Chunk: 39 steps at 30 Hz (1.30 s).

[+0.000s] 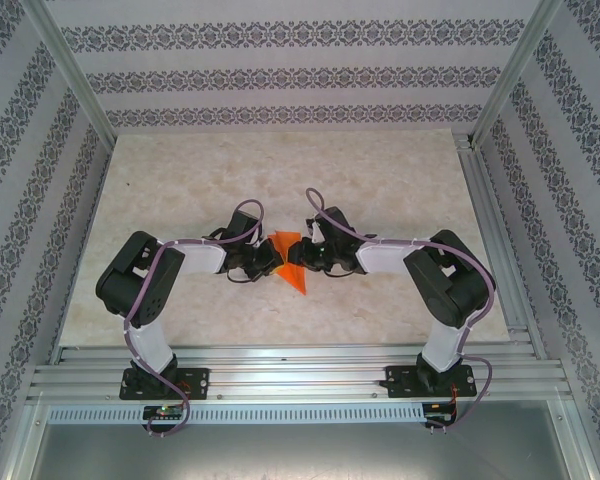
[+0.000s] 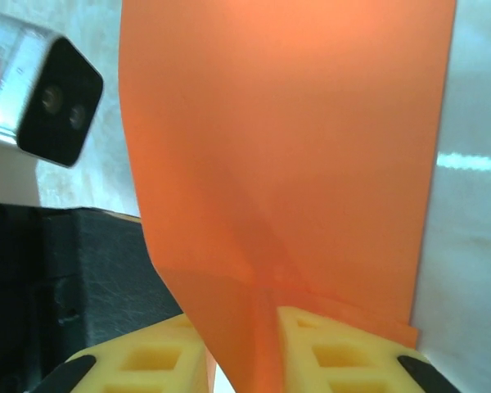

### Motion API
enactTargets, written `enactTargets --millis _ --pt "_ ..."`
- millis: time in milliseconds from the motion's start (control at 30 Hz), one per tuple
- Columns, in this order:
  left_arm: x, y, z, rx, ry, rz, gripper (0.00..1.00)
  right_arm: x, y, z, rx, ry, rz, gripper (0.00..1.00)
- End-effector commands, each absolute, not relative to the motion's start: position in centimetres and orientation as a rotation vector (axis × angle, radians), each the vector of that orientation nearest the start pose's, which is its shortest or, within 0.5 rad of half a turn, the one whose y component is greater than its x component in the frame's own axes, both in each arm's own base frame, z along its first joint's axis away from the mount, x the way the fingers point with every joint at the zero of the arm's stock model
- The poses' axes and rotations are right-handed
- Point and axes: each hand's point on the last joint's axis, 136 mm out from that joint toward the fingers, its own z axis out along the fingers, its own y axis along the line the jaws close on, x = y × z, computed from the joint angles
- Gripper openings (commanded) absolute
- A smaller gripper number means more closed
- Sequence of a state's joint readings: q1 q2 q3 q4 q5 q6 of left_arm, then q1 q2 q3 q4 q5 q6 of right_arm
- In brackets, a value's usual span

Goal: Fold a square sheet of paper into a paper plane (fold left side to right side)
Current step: Fourth fold the wing at the center of the table.

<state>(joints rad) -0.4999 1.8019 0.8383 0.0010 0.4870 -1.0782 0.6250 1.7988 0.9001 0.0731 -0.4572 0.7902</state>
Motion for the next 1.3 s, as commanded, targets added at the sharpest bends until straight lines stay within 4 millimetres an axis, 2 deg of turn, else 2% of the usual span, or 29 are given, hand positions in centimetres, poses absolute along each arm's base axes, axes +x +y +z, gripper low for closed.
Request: enactTargets --millis 0,200,300,367,467,733,967,1133,1267 --pt "30.6 -24.7 -0.5 -0.616 2.828 -0.961 0.0 31.7 31.5 7.2 -0.083 2.597 1.135 0.28" --pt "30.5 -24.5 -0.8 -0.613 2.84 -0.94 0.0 32.1 31.6 8.1 -0.121 2.6 1.132 0.28" --pt "30.5 -24.4 -0.9 -0.614 2.843 -0.933 0.0 31.9 31.4 7.9 -0.128 2.613 1.13 0.2" --pt "30.5 -24.4 -0.9 -0.611 2.844 -0.926 0.0 31.8 31.2 7.7 -0.135 2.621 1.136 0.1" --pt "30.4 -24.2 -1.0 -0.612 2.849 -0.91 0.0 31.7 31.1 7.5 -0.177 2.621 1.165 0.04" --pt "30.2 -23.8 -1.5 -0.62 2.864 -0.873 0.0 32.0 30.6 6.6 -0.329 2.614 1.2 0.04" --pt "30.0 -23.6 -1.8 -0.622 2.876 -0.854 0.0 32.5 30.2 4.8 -0.339 2.635 1.214 0.04" --pt "30.0 -23.5 -1.9 -0.62 2.882 -0.844 0.0 33.0 30.2 4.8 -0.344 2.618 1.226 0.04" --pt "29.9 -23.4 -2.2 -0.623 2.888 -0.833 0.0 33.2 29.5 3.8 -0.358 2.637 1.201 0.04"
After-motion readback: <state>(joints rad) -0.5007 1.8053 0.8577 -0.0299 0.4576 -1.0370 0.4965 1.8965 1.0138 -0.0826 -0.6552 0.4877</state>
